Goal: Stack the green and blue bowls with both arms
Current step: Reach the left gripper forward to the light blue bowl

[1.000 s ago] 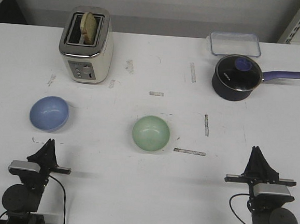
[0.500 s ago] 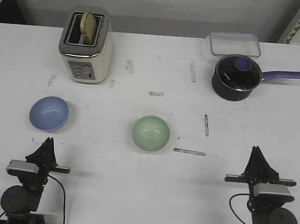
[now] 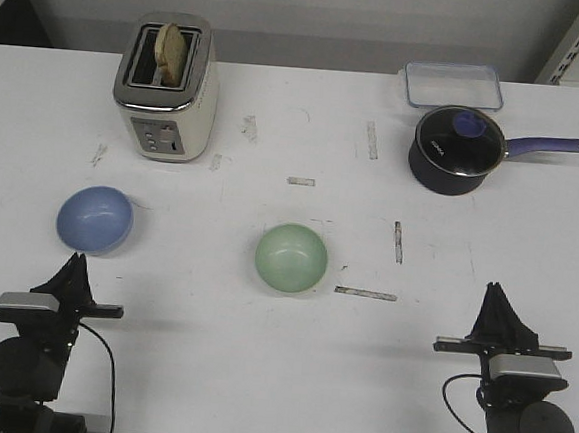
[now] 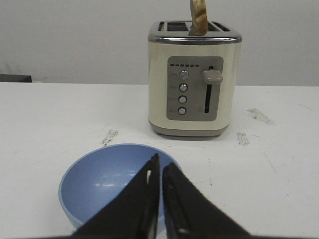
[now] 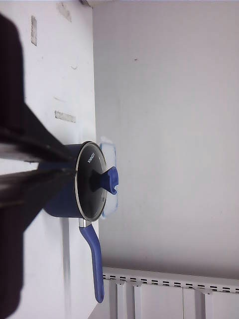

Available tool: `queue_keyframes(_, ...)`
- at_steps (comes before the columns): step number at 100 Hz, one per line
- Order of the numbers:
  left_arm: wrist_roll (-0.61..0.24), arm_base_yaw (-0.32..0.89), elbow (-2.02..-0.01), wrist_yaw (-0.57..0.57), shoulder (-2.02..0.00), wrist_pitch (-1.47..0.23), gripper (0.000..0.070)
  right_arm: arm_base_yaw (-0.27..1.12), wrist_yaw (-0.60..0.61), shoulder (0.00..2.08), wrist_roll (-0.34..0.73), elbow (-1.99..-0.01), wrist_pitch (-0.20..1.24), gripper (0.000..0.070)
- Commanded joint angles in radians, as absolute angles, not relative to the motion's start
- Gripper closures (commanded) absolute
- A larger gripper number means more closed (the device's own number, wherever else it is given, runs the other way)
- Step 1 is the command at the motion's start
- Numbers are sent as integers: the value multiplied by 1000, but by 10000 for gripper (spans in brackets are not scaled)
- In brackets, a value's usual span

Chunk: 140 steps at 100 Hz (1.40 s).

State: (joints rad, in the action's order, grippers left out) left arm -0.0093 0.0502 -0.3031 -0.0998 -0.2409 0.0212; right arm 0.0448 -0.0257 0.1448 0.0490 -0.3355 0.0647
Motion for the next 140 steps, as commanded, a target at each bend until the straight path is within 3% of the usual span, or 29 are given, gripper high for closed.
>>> queue_keyframes(1,-9,50,-361,-101,-310,2,699,46,-27,143,52,-334,53,687)
queue_keyframes(25,-26,51,-591,-97,-638,-189,699,46,-27,143,52,-334,53,687)
queue_keyframes(40,-148,51,-792,-97,-849,-400,699,46,-27,143,52,-334,53,687)
queue_keyframes(59,-186,17,-965,-91,-1042,-588,699,46,-27,143,52,-334,53,687)
queue_keyframes(75,-249,-70,-1088,43,-1148,-743,699,46,-27,143,52,-334,53,687)
queue_keyframes(91,-253,-190,-1192,132,-1223,-830,691,46,-27,143,52,-334,53,687)
queue_keyframes(96,-252,-227,-1220,131,-1245,-848,632,46,-27,143,52,-334,53,687)
queue_keyframes(103,-245,-276,-1251,132,-1273,-865,449,46,-27,143,52,-334,53,687)
queue_keyframes(108,-234,-307,-1264,132,-1291,-867,369,46,-27,143,52,-334,53,687)
queue_keyframes(122,-219,-370,-1269,132,-1342,-860,352,46,-27,143,52,-334,53,687)
queue_keyframes(134,-190,-393,-1269,132,-1402,-863,208,46,-27,143,52,-334,53,687)
queue_keyframes(140,-188,-393,-1269,132,-1428,-860,204,46,-27,143,52,-334,53,687)
